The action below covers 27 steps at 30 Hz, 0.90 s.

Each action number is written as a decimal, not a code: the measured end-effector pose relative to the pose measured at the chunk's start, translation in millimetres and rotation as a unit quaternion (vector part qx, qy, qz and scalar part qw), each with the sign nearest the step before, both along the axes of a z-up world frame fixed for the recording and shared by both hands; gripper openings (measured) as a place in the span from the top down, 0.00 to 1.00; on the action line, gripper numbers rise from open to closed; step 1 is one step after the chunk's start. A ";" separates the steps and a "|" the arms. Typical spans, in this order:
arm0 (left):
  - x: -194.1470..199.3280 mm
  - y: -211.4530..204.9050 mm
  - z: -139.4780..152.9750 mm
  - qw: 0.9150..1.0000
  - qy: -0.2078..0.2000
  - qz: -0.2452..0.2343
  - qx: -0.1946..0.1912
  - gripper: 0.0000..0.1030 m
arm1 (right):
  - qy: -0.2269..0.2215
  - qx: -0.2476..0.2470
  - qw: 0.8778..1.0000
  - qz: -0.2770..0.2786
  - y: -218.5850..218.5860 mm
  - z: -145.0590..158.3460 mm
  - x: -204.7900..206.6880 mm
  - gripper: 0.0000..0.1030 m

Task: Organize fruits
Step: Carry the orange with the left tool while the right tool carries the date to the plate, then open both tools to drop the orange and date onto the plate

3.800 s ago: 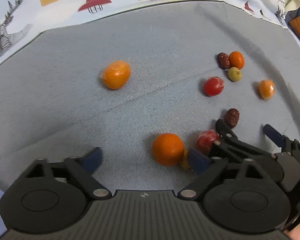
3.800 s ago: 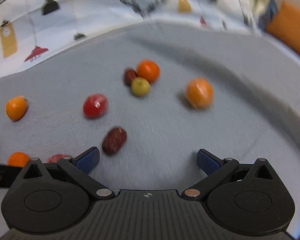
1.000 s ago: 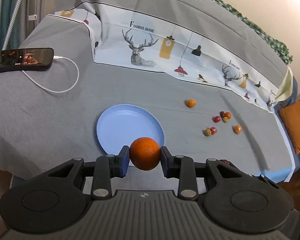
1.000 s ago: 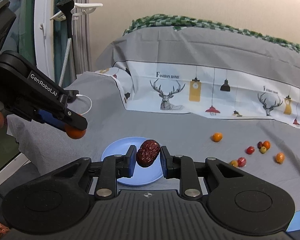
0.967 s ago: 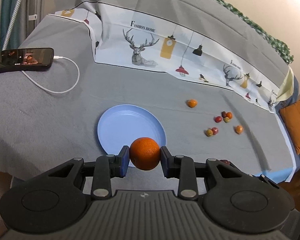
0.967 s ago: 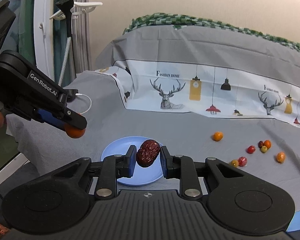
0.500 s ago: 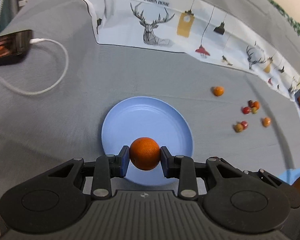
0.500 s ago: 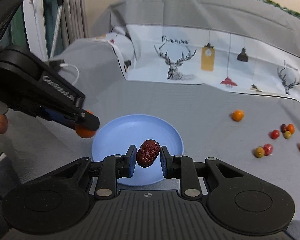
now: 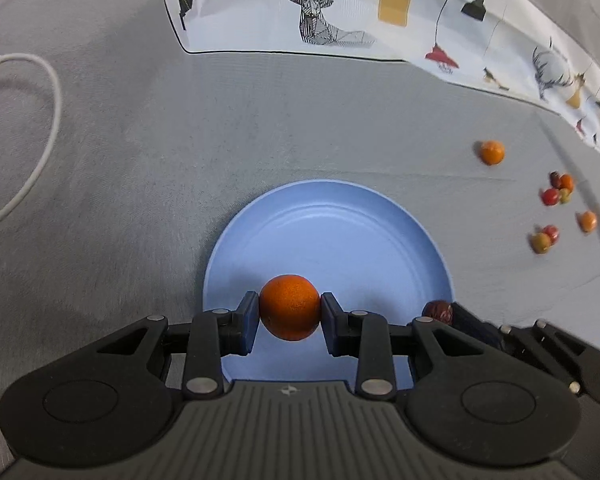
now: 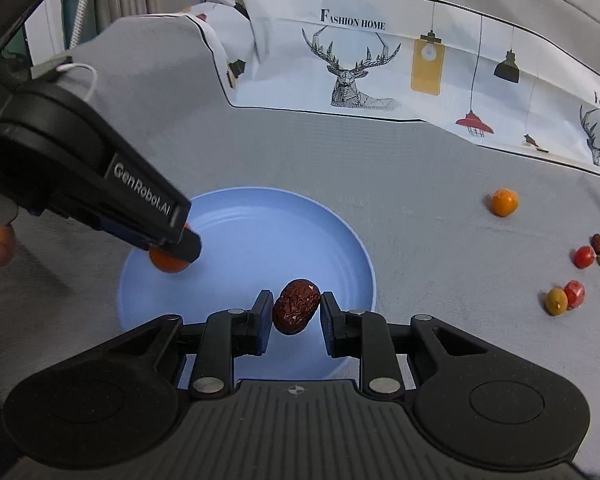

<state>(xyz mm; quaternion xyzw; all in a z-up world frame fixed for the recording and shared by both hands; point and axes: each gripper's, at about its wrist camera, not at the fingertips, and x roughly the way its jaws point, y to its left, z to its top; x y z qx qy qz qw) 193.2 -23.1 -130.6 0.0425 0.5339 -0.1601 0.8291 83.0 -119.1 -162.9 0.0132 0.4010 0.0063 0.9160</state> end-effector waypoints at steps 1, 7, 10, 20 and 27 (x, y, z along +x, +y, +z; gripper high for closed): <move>2.3 -0.5 -2.0 1.000 -0.003 -0.002 0.002 0.64 | 0.002 0.000 1.000 0.000 0.0 -2.2 4.1 0.74; 1.6 2.3 8.9 1.000 -0.025 -0.001 -0.011 0.07 | 0.002 0.001 1.000 -0.004 -2.8 1.9 12.2 0.38; -12.9 9.4 29.4 0.999 -0.037 -0.004 -0.024 0.02 | 0.007 0.014 1.000 0.003 -7.3 18.0 -2.8 0.20; -113.3 37.7 69.2 0.998 -0.050 0.003 0.037 0.01 | 0.007 0.048 0.999 0.003 -11.2 70.3 -117.5 0.03; -163.9 43.9 88.4 0.997 -0.071 0.006 0.030 0.01 | -0.058 0.024 0.998 -0.014 -11.3 102.9 -155.4 0.01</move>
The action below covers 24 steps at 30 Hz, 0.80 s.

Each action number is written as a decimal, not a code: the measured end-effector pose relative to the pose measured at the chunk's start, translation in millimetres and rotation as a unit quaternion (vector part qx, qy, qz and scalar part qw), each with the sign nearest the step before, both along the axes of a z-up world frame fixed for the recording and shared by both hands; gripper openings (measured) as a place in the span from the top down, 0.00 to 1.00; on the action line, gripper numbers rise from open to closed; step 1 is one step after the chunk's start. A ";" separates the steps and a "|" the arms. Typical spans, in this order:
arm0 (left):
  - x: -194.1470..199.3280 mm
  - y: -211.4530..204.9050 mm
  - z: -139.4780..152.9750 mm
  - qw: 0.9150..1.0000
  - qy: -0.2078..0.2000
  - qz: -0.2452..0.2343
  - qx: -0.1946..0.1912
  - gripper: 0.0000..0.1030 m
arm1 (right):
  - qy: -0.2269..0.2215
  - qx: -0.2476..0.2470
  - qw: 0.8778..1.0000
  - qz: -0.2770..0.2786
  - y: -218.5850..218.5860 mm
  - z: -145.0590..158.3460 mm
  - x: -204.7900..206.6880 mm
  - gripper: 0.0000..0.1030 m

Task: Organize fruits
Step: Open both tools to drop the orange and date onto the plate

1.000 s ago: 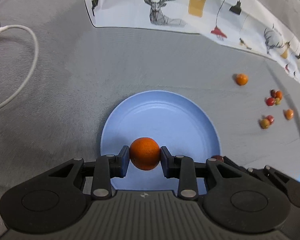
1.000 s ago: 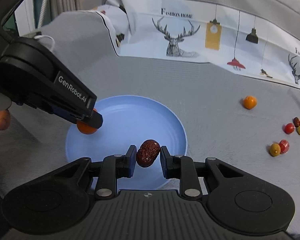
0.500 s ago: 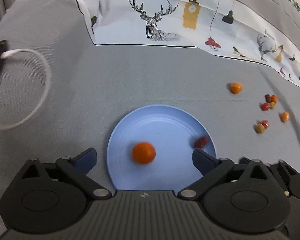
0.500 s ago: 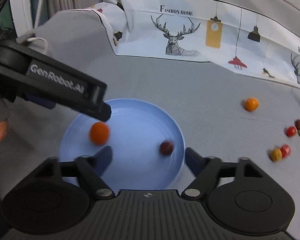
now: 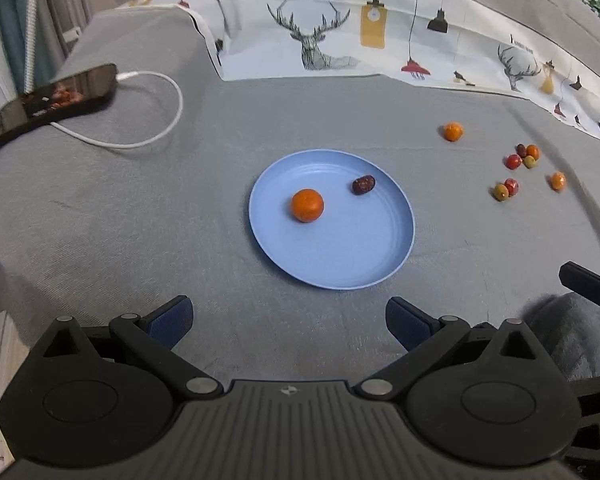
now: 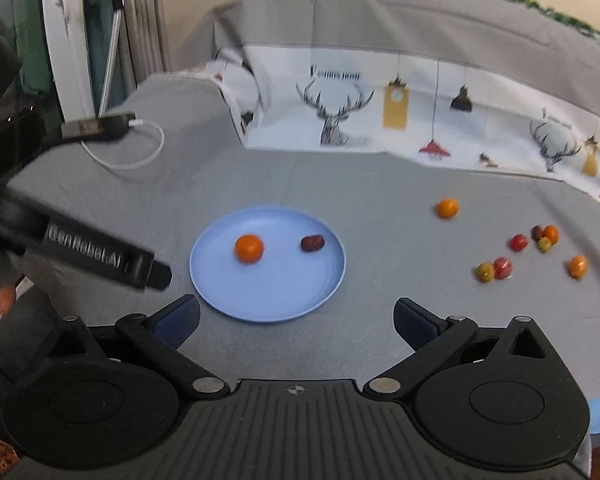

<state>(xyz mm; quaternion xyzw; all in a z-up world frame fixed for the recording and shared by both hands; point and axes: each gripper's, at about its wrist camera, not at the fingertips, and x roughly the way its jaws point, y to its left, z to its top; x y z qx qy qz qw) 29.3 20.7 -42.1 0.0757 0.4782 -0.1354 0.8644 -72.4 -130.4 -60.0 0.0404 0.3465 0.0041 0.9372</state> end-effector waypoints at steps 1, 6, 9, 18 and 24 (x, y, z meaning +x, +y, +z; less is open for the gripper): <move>-5.8 1.3 3.2 1.000 -0.008 0.003 -0.001 0.01 | -0.004 -0.002 1.000 0.000 0.5 2.0 -4.6 0.01; -21.7 2.0 15.9 1.000 -0.019 0.009 -0.013 0.01 | -0.035 -0.019 0.999 0.013 5.0 16.1 -27.4 0.01; -33.7 1.9 24.9 0.999 -0.034 0.008 -0.017 0.01 | -0.048 -0.021 0.999 0.011 6.1 21.3 -36.0 0.01; -52.8 2.6 39.3 0.998 -0.059 0.001 -0.017 0.01 | -0.068 -0.019 0.997 0.009 7.7 31.9 -50.7 0.01; -55.6 2.6 43.1 0.998 -0.063 0.003 -0.016 0.01 | -0.075 -0.018 0.997 0.008 5.5 33.5 -51.8 0.01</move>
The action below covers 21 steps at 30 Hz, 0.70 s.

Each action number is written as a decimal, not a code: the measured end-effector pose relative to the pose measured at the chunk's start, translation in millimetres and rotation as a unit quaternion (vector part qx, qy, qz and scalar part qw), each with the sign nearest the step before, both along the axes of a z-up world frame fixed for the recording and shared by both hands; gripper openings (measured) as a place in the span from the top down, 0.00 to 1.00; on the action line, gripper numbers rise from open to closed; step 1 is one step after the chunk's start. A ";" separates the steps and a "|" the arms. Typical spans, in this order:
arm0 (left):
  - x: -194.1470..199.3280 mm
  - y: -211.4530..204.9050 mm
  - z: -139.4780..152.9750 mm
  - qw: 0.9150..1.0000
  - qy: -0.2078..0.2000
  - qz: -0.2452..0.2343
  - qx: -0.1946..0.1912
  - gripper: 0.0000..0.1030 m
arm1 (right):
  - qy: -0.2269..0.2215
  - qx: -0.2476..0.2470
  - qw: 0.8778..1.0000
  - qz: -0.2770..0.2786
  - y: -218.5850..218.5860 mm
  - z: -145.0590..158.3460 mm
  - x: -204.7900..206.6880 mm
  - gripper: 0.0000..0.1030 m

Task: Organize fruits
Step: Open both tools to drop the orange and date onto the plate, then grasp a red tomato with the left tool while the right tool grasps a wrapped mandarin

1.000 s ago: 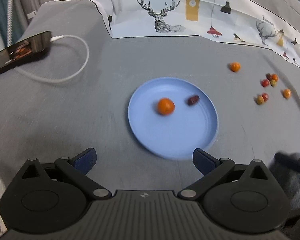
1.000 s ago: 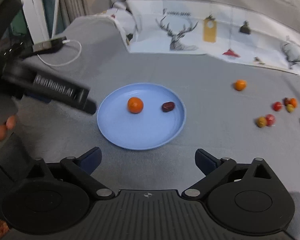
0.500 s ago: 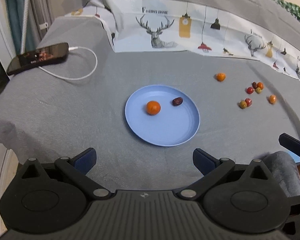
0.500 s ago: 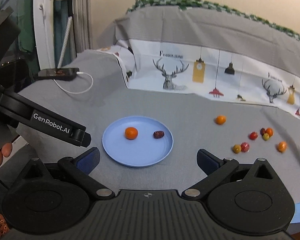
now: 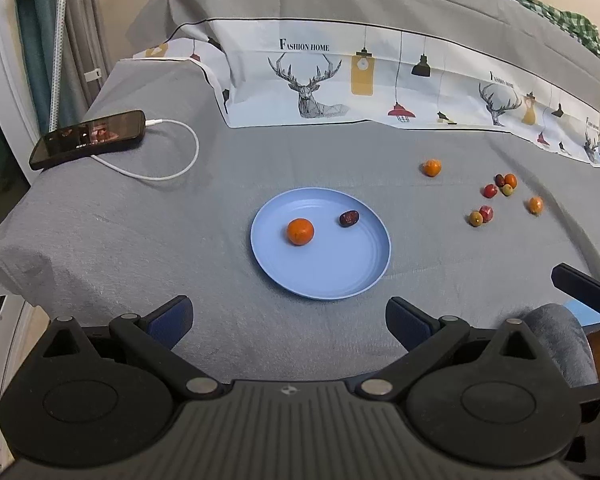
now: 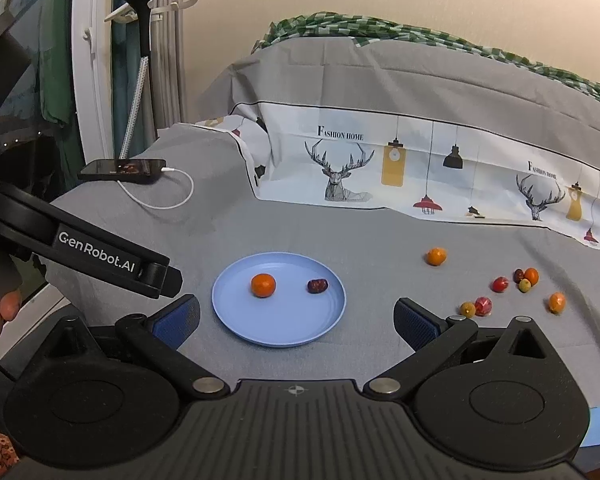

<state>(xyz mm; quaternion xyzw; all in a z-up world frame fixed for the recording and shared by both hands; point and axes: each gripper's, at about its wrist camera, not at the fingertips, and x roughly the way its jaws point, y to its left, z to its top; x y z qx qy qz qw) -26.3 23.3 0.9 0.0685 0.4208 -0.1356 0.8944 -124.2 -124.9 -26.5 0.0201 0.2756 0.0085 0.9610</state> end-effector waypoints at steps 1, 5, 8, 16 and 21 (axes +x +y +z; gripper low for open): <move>-0.5 -0.5 0.3 1.000 -0.001 -0.001 0.001 0.01 | 0.001 0.001 1.000 0.000 0.0 -0.1 0.0 0.01; -0.2 -2.7 -0.6 1.000 0.000 -0.003 0.003 0.01 | 0.002 0.004 1.000 -0.001 -0.8 -1.1 -0.1 0.01; 1.3 -4.8 -2.0 1.000 0.002 -0.005 0.008 0.01 | 0.002 0.008 1.000 -0.002 -2.3 -1.7 -0.1 0.01; 5.7 -12.1 -7.4 1.000 0.012 -0.008 0.017 0.01 | 0.010 0.019 1.000 -0.009 -5.6 -8.8 4.0 0.01; 11.2 -17.5 -11.9 0.999 0.020 -0.009 0.024 0.01 | 0.013 0.030 0.999 -0.023 -12.7 -13.4 6.8 0.01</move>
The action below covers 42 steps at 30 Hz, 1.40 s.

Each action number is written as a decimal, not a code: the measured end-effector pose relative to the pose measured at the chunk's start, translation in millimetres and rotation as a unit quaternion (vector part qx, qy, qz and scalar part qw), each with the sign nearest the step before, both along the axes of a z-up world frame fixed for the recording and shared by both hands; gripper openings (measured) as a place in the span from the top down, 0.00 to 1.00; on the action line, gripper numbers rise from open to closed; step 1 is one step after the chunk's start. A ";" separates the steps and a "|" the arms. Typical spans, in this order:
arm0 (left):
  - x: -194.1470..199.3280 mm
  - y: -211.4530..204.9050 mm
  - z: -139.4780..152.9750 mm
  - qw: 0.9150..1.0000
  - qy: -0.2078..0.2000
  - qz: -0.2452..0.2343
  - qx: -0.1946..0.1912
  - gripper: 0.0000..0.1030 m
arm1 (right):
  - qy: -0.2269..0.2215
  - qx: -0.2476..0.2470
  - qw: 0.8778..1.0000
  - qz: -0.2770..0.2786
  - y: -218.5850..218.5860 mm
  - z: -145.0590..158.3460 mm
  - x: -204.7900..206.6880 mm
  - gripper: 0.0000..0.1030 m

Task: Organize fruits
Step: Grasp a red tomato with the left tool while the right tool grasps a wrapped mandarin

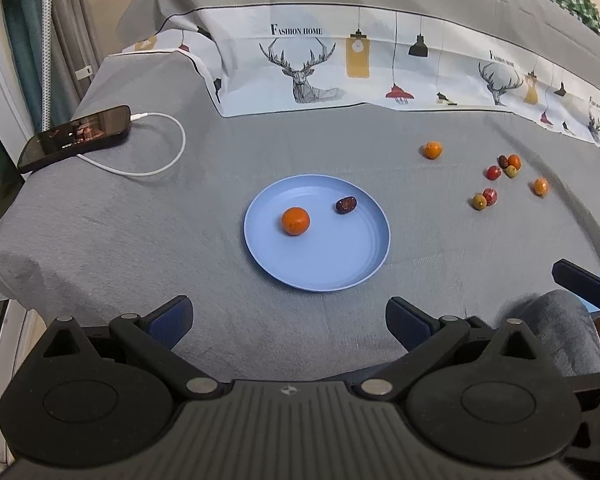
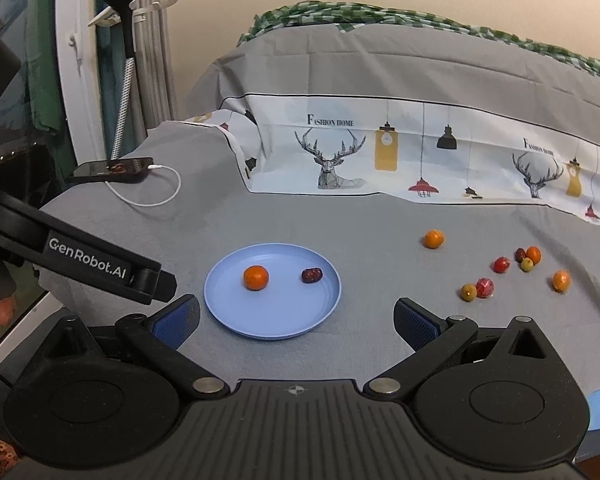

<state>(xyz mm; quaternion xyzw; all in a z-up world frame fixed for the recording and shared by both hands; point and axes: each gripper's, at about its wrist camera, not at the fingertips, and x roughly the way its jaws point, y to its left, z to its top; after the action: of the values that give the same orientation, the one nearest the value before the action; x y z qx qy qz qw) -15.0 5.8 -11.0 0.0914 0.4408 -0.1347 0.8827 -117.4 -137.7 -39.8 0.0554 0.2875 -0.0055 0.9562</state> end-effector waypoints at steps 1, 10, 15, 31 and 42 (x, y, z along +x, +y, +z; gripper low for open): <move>1.5 -1.2 -0.8 1.000 0.003 0.000 0.000 0.01 | 0.000 0.001 1.000 -0.007 -1.3 -0.5 1.9 0.01; 17.3 -13.4 -5.1 1.000 0.024 0.007 0.004 0.01 | 0.003 0.029 0.999 -0.036 -23.8 -9.9 7.8 0.01; 25.3 -22.6 -4.1 1.000 0.026 0.006 0.009 0.01 | 0.009 0.047 0.998 -0.049 -37.2 -14.6 13.7 0.01; 91.9 -143.3 -11.7 0.997 0.052 -0.053 -0.013 0.00 | 0.021 0.075 0.963 -0.259 -177.2 -43.4 31.4 0.01; 141.5 -287.8 -52.5 0.987 0.049 -0.156 -0.005 0.00 | 0.042 0.057 0.934 -0.351 -284.0 -78.5 65.8 0.01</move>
<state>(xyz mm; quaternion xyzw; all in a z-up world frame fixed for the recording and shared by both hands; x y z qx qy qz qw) 126.4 -281.9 -63.5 0.1481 0.4631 -0.2771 0.8287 -51.6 -421.6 -118.3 0.2068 0.2893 -0.3264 0.8758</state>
